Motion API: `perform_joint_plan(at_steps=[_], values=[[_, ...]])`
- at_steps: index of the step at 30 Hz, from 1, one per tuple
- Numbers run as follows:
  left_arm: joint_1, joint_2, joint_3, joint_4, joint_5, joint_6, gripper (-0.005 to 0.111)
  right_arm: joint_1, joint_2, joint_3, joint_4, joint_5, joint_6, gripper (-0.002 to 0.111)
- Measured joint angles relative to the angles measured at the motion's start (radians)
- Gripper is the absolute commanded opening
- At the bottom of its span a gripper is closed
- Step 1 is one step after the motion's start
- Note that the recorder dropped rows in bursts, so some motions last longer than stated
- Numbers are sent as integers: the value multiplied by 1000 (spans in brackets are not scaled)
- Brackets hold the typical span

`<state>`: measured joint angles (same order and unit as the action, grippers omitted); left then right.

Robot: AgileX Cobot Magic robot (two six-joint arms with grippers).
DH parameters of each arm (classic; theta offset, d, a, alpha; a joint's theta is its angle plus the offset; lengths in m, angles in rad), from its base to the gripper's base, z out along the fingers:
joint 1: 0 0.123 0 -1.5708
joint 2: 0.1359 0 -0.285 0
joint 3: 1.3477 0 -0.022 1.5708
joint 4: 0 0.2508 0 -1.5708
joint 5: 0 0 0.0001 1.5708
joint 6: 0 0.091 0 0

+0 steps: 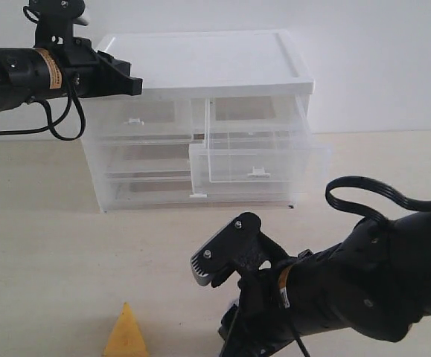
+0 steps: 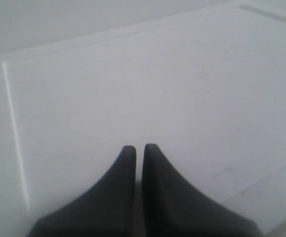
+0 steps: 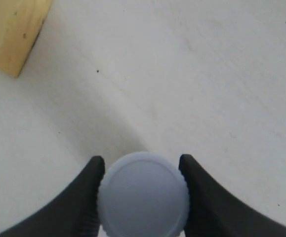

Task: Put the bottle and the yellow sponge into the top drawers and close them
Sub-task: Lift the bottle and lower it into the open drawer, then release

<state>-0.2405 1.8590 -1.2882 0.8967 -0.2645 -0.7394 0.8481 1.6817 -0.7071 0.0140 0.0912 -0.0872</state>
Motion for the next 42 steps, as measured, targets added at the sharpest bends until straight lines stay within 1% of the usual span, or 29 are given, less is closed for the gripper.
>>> perform_joint_plan(at_steps=[7,10,13,14,19,21,24,27,29,35,38,42], values=[[0,0,0,0,0,0,4,0,-2,0,0,4,-10,0],[0,0,0,0,0,0,4,0,-51,0,0,50,-10,0],[0,0,0,0,0,0,4,0,-149,-25,0,165,-10,0],[0,0,0,0,0,0,4,0,-199,-48,0,219,-10,0],[0,0,0,0,0,0,4,-2,-371,-152,2,384,-10,0],[0,0,0,0,0,0,4,-23,-425,-204,8,442,-10,0],[0,0,0,0,0,0,4,-85,-460,-266,45,489,-21,0],[0,0,0,0,0,0,4,-169,-454,-313,169,504,-97,0],[0,0,0,0,0,0,4,-226,-435,-346,284,504,-139,0],[0,0,0,0,0,0,4,-376,-341,-447,562,485,-175,0],[0,0,0,0,0,0,4,-418,-269,-485,694,482,-183,0],[0,0,0,0,0,0,4,-431,-167,-531,834,467,-185,2]])
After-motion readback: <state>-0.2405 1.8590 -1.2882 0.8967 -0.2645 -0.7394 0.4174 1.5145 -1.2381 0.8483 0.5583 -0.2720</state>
